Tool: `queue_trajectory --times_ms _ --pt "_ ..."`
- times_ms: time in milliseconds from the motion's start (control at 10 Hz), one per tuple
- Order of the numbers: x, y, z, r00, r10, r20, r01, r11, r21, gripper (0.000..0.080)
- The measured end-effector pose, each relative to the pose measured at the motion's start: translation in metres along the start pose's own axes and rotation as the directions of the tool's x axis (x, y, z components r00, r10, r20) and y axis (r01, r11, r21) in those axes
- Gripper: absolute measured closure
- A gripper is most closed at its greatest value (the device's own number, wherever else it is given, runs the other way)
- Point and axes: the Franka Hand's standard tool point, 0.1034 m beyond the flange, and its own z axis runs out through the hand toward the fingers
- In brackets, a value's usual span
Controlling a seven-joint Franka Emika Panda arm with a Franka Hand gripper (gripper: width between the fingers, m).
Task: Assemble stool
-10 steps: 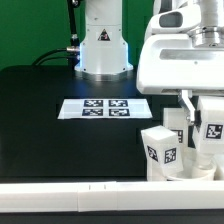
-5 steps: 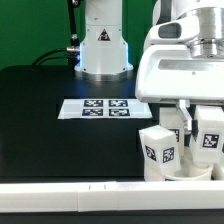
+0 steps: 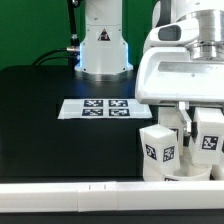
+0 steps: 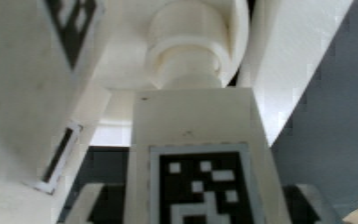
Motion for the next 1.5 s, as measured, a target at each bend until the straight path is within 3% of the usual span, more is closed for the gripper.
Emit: queue_trajectory --times_ms 100,200,300,400,500,700,1000,1100,1200,1300,1500 --pt "-0.001 0.0 0.0 1.0 0.0 0.005 0.0 1.0 0.0 0.0468" --pt "-0.001 0.0 0.001 1.0 -0.001 0.006 0.001 1.0 0.0 0.0258" --pt "-0.004 0.0 0.001 0.999 0.003 0.037 -0.003 1.0 0.0 0.0258" --pt "0.004 0.005 -0.004 0.998 0.036 0.058 -0.036 0.999 0.003 0.0168" --pt "0.014 0.01 -0.012 0.994 0.076 0.082 -0.077 0.997 0.012 0.0155" --pt "0.015 0.007 -0.015 0.94 0.138 0.312 -0.151 0.988 0.019 0.0151" --pt "0.01 0.012 -0.016 0.857 0.142 0.495 -0.169 0.986 0.01 0.0151" --pt "0.014 0.013 -0.015 0.858 0.145 0.493 -0.172 0.985 0.01 0.0151" --pt "0.01 0.013 -0.015 0.846 0.19 0.498 -0.215 0.977 -0.007 0.0151" --pt "0.004 0.015 -0.014 0.799 0.328 0.504 -0.351 0.935 -0.051 0.0151" --pt "-0.001 0.005 -0.014 0.756 0.421 0.501 -0.438 0.894 -0.09 0.0151"
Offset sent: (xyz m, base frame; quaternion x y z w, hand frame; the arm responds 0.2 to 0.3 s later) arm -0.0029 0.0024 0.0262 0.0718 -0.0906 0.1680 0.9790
